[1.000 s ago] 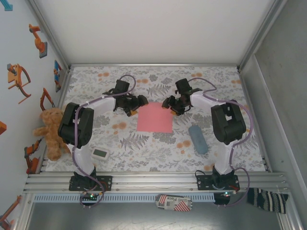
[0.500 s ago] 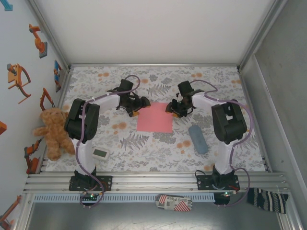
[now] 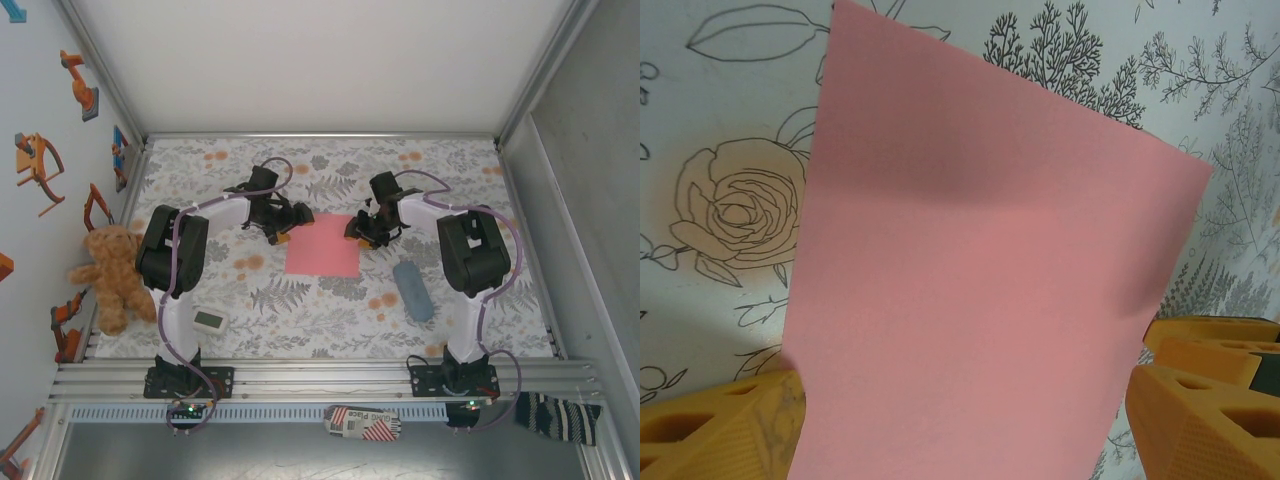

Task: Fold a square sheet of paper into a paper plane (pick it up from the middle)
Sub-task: First fold in half a square sheet of paper at the center of the table.

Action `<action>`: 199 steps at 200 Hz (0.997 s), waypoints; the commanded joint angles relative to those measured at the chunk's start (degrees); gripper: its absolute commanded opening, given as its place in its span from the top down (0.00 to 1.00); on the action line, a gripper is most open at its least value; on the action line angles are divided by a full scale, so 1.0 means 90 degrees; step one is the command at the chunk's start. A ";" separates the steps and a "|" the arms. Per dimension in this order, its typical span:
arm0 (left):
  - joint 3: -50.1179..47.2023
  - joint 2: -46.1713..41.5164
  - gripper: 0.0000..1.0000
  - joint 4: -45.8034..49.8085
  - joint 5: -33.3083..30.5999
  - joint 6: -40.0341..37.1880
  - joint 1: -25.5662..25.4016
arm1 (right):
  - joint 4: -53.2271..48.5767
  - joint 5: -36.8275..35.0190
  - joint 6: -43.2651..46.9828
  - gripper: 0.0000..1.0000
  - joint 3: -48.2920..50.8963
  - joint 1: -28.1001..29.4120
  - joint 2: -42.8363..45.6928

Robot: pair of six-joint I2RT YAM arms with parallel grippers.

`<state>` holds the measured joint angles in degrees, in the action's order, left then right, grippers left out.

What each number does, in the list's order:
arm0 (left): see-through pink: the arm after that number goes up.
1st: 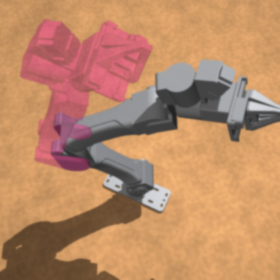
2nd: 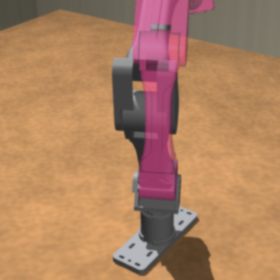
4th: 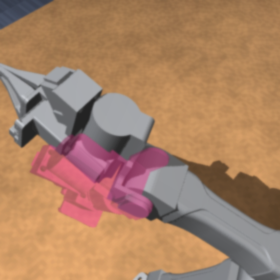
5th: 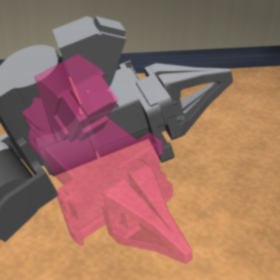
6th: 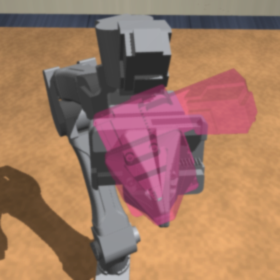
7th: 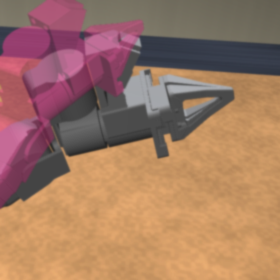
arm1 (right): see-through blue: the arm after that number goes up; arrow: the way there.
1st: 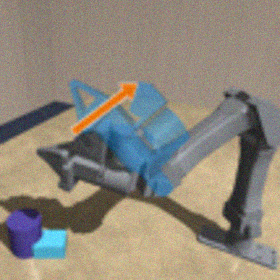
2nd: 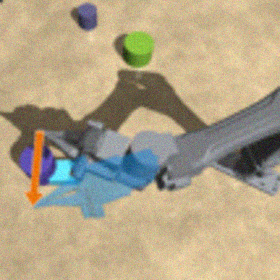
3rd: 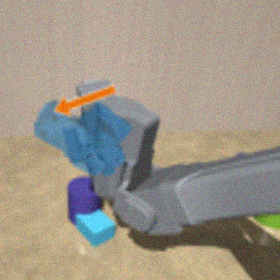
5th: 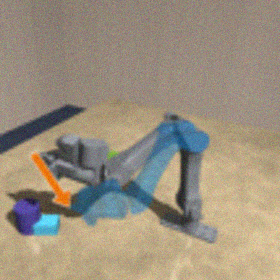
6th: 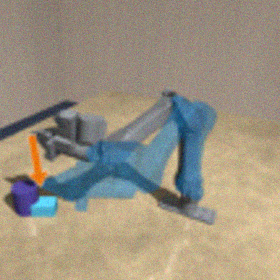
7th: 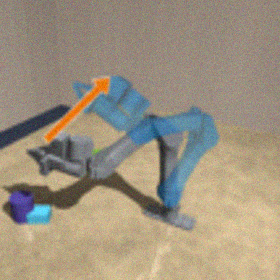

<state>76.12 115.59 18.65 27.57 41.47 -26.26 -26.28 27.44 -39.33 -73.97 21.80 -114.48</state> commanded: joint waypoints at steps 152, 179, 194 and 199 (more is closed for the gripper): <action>-0.0663 -0.0122 0.35 -0.0526 -0.0002 0.0262 -0.0033 | 0.0564 0.0548 -0.0092 0.56 -0.0515 0.0350 -0.0810; -0.0966 -0.0373 0.30 -0.1130 0.0007 0.0431 -0.0026 | 0.0567 0.0535 -0.0118 0.56 -0.0626 0.0421 -0.0905; -0.1112 -0.0421 0.26 -0.1491 0.0152 0.0565 -0.0010 | 0.0551 0.0520 -0.0122 0.56 -0.0657 0.0438 -0.0960; -0.1162 -0.0425 0.25 -0.1621 0.0211 0.0606 -0.0012 | 0.0553 0.0525 -0.0131 0.56 -0.0665 0.0441 -0.0969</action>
<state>68.47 112.88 7.92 28.49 44.38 -26.22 -19.79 33.63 -39.64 -79.55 24.99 -120.44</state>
